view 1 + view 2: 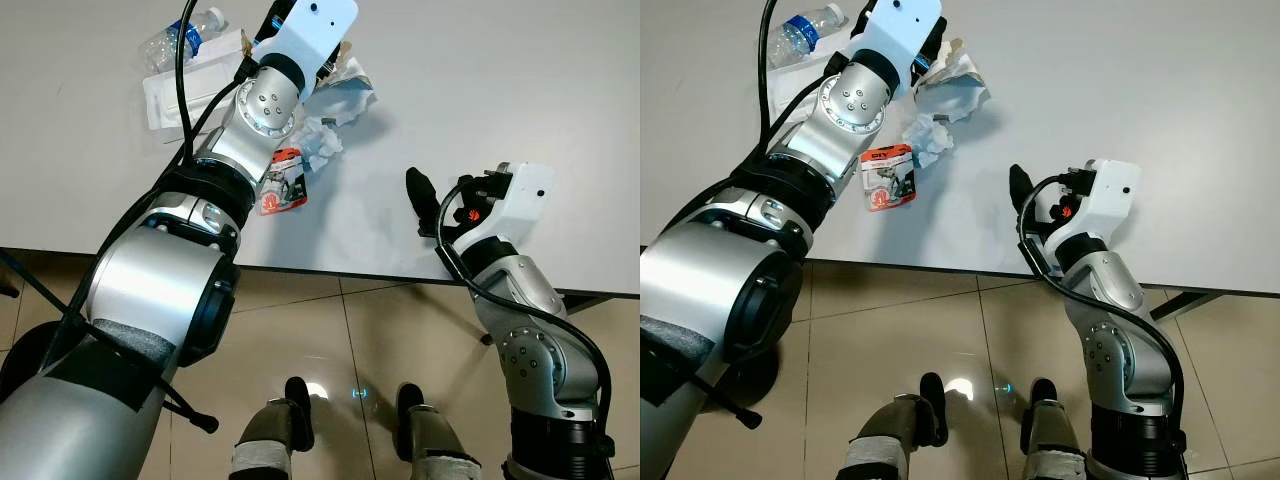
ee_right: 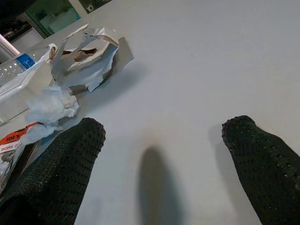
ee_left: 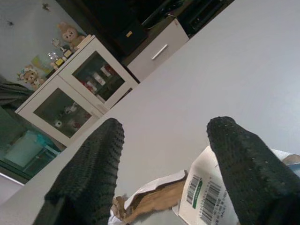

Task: Picking trash to rubbish bin

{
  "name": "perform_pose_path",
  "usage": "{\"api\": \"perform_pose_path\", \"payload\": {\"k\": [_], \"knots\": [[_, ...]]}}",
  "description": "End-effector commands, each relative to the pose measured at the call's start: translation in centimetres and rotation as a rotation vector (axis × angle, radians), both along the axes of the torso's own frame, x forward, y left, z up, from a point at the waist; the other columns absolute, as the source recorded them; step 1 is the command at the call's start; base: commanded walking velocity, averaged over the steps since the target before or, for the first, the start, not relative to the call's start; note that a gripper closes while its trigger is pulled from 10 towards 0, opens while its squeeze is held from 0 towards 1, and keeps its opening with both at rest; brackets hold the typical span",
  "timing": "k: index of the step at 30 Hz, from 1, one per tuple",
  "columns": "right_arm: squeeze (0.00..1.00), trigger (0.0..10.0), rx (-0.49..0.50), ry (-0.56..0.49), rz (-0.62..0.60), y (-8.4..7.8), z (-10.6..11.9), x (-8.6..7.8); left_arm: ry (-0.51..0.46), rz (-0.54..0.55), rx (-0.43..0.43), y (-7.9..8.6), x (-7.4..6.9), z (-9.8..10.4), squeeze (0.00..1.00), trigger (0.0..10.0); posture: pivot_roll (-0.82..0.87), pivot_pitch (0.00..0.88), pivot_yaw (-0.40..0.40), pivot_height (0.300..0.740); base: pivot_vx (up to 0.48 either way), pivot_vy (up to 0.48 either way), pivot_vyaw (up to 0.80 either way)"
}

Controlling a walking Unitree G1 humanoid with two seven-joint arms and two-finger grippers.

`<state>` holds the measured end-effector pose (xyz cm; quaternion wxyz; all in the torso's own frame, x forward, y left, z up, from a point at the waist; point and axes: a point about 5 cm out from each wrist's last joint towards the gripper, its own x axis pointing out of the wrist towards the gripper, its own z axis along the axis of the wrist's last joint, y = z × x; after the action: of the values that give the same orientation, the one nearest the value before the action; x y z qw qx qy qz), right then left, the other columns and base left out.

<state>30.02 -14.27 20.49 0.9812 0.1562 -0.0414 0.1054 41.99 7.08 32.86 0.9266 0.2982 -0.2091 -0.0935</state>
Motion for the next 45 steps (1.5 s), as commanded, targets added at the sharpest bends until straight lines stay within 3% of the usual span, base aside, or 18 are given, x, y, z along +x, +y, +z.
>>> {"api": "perform_pose_path", "payload": {"k": [1,13,14,15,22,28,29,33,37,40,45], "knots": [[0.00,10.0,0.001,0.083,0.002,0.1,-1.8,0.0,0.010,-0.002,0.026,0.0,0.0,-0.2,1.00,10.0,-0.08,0.368,0.138,0.740,0.000,0.000,0.00],[0.00,10.0,0.001,0.084,0.008,0.2,-1.8,0.0,0.011,-0.007,0.034,0.4,0.1,-0.2,1.00,10.0,-0.07,0.366,0.139,0.740,0.000,0.000,0.00],[0.00,10.0,0.001,0.084,0.009,0.2,-1.8,0.0,0.014,-0.009,0.034,0.5,0.1,-0.1,0.96,10.0,-0.07,0.366,0.139,0.740,0.000,0.000,0.00],[0.00,10.0,0.001,0.083,0.010,0.2,-1.8,0.0,0.021,-0.014,0.031,0.7,0.1,-0.1,0.00,10.0,-0.08,0.367,0.139,0.740,0.000,0.000,0.00],[0.00,10.0,-0.002,0.083,0.009,0.1,-1.8,-0.2,0.078,-0.092,-0.010,1.3,0.2,-0.1,0.00,10.0,-0.09,0.364,0.139,0.740,0.000,0.000,0.00],[0.00,10.0,-0.004,0.085,0.010,0.1,-1.8,-0.4,0.137,-0.093,0.057,2.1,0.3,-0.7,0.00,10.0,-0.09,0.366,0.135,0.740,0.000,0.000,0.00],[0.00,10.0,-0.005,0.089,0.013,0.1,-1.8,-0.5,0.194,-0.118,0.085,2.3,0.4,-1.4,0.00,10.0,-0.10,0.367,0.132,0.740,0.000,0.000,0.00],[0.00,10.0,-0.007,0.097,0.015,0.1,-1.9,-0.7,0.249,-0.109,0.204,2.6,0.5,-2.6,0.00,10.0,-0.10,0.369,0.129,0.740,0.000,0.000,0.00],[0.00,10.0,-0.008,0.100,0.016,0.1,-2.0,-0.7,0.257,-0.140,0.309,2.4,0.3,-3.0,0.00,10.0,-0.10,0.371,0.128,0.740,0.000,0.000,0.00],[0.00,10.0,-0.009,0.102,0.015,0.0,-2.0,-0.7,0.245,-0.167,0.341,2.3,0.2,-2.6,0.00,10.0,-0.10,0.371,0.131,0.740,0.000,0.000,0.00],[0.00,10.0,-0.018,0.101,0.017,0.1,-2.0,-0.7,0.206,-0.125,0.340,2.7,0.3,-1.9,0.00,10.0,-0.10,0.370,0.132,0.740,0.000,0.000,0.00]]}}
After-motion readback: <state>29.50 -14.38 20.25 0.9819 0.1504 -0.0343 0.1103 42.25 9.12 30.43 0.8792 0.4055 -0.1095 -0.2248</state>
